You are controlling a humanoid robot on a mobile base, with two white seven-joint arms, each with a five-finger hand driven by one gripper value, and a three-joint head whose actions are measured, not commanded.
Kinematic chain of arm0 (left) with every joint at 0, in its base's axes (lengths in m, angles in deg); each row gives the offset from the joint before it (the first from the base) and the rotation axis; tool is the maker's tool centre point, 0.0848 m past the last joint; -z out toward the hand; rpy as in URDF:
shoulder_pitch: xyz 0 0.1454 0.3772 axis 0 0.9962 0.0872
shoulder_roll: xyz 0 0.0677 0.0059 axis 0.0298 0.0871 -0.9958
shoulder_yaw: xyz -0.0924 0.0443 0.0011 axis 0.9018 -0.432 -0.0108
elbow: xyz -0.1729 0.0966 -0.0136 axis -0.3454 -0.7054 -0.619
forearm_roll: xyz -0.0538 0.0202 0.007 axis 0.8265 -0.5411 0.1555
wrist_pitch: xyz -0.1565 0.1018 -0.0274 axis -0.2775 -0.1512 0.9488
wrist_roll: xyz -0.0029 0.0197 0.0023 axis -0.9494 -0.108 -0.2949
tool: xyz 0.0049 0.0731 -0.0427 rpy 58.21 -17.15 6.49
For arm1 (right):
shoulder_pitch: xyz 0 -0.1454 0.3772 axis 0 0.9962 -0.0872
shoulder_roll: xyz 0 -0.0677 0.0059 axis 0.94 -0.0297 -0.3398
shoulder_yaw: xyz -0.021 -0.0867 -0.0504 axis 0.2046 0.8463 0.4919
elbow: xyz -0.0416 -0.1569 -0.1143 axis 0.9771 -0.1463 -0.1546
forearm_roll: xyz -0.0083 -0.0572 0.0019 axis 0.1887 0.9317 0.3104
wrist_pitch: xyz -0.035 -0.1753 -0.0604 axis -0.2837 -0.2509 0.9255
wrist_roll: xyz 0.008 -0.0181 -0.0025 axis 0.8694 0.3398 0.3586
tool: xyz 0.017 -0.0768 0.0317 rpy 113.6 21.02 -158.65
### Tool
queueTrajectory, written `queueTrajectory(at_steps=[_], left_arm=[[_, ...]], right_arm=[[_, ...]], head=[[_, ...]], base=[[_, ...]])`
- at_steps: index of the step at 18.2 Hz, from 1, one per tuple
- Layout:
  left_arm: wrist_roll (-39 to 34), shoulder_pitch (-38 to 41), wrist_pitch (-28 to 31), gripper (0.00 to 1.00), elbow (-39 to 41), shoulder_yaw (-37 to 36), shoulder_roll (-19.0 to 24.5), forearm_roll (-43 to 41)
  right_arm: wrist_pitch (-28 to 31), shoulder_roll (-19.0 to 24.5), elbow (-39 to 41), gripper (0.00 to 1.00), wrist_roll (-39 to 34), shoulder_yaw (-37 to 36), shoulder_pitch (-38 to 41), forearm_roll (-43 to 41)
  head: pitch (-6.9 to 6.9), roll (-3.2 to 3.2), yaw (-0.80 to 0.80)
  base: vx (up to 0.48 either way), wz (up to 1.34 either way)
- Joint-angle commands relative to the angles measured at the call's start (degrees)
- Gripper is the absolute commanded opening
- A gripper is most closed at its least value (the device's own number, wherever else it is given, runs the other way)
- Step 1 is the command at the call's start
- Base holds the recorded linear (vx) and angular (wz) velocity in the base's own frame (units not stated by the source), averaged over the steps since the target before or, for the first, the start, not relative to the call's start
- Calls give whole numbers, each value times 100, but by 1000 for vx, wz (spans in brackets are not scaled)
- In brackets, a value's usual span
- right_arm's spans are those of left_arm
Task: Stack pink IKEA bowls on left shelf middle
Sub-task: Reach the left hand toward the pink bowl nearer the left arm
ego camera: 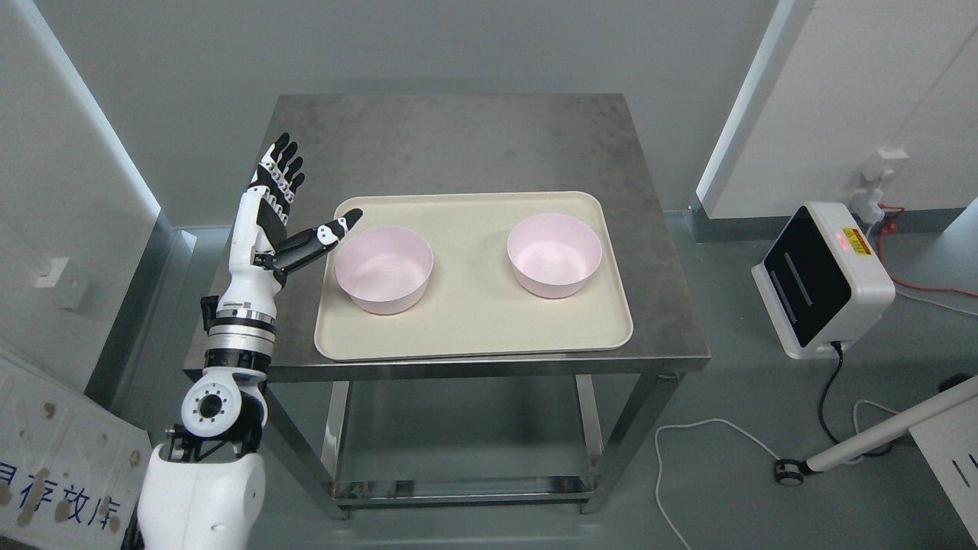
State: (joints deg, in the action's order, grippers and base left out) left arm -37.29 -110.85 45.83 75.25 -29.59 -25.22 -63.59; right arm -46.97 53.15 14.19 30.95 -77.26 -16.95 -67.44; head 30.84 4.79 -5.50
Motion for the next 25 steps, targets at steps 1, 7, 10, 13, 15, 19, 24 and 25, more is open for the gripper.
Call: queueTrajectory(at_steps=[1, 7, 10, 13, 15, 19, 24, 25], left_arm=[[-1, -12, 41, 100, -1, 300, 151, 0], [751, -565, 49, 100, -140, 134, 177, 9], [2166, -793, 206, 100, -780, -217, 693, -183], [2443, -1285, 488, 100, -1413, -613, 1354, -894], [2451, -1733, 821, 100, -1740, -666, 1329, -1343], [2495, -2113, 1104, 98, -2188, -1140, 1364, -1731], [2977, -2130, 1122, 89, -2277, -1458, 1382, -2188], [3118, -2122, 1122, 88, -2277, -1449, 1355, -2188]], right_arm=[[5, -100, 0, 100, -3, -61, 0, 44], [5, -100, 0, 100, -3, -53, 0, 44], [5, -100, 0, 100, -3, -53, 0, 44], [5, -100, 0, 100, -3, -53, 0, 44], [5, -100, 0, 100, -3, -53, 0, 44], [5, -100, 0, 100, -3, -53, 0, 44], [5, -100, 0, 100, -3, -53, 0, 44], [5, -100, 0, 100, -3, -53, 0, 44]], head=[[0, 0, 0], [0, 0, 0], [0, 0, 0], [0, 0, 0], [0, 0, 0], [0, 0, 0], [0, 0, 0], [0, 0, 0]], base=[[0, 0], [-20, 0], [-69, 12], [-51, 69], [-34, 69], [-8, 31], [0, 0], [0, 0]])
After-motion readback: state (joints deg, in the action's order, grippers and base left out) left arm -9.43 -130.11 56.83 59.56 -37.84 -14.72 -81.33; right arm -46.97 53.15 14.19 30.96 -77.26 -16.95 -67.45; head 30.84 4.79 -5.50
